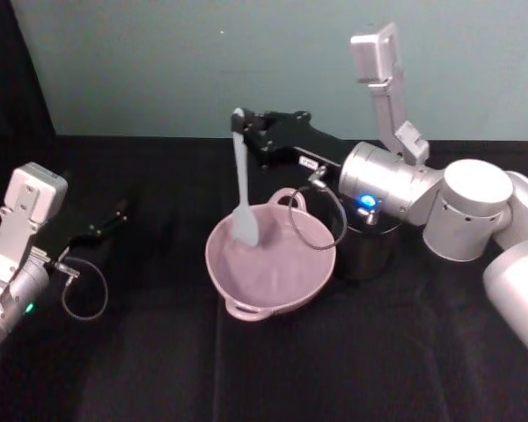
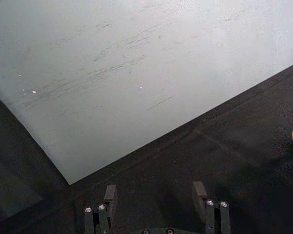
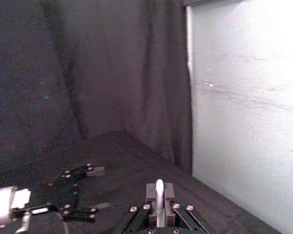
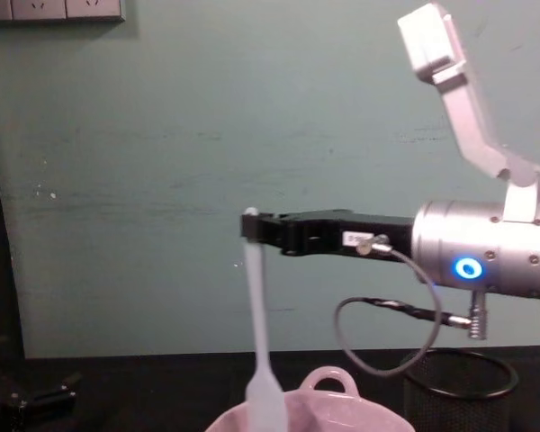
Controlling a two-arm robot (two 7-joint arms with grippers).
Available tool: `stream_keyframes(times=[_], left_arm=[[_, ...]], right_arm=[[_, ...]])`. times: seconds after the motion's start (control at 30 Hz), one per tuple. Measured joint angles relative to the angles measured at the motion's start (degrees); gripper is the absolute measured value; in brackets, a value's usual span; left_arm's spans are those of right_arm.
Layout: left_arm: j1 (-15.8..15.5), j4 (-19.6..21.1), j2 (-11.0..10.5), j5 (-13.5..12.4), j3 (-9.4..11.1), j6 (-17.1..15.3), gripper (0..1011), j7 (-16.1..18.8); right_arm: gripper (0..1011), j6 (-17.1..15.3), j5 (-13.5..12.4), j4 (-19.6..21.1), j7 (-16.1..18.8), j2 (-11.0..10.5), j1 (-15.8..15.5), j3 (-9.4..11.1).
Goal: Use the one hand to pick up the spoon and stir the clear water in the bowl.
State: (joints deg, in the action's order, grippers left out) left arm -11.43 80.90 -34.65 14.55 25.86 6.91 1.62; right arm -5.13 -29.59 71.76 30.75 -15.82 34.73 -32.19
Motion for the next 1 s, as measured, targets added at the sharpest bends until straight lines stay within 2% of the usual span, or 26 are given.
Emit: stream_keyframes(times=[0.17,0.4,0.63,0.87,1.0], left_arm=[[0.0,0.0,0.0,0.0,0.0,0.0,1011,0.0],[0.0,0.0,0.0,0.0,0.0,0.0,1011,0.0],[0.0,0.0,0.0,0.0,-0.01,0.0,1011,0.0],[0.0,0.0,0.0,0.0,0.0,0.0,1011,0.0],[0.0,0.0,0.0,0.0,0.0,0.0,1011,0.0]], right_arm=[[98,-0.02,-0.22,0.76,-0.68,-1.45,-0.72,1.4],[98,-0.58,-0.69,4.11,-2.04,-4.6,-4.03,3.59],[97,-1.31,-1.25,10.05,-3.21,-7.91,-8.46,5.51],[98,-1.9,-1.66,13.32,-3.41,-9.2,-10.77,5.79],[98,-2.23,-1.62,14.78,-3.26,-9.28,-11.37,4.97]])
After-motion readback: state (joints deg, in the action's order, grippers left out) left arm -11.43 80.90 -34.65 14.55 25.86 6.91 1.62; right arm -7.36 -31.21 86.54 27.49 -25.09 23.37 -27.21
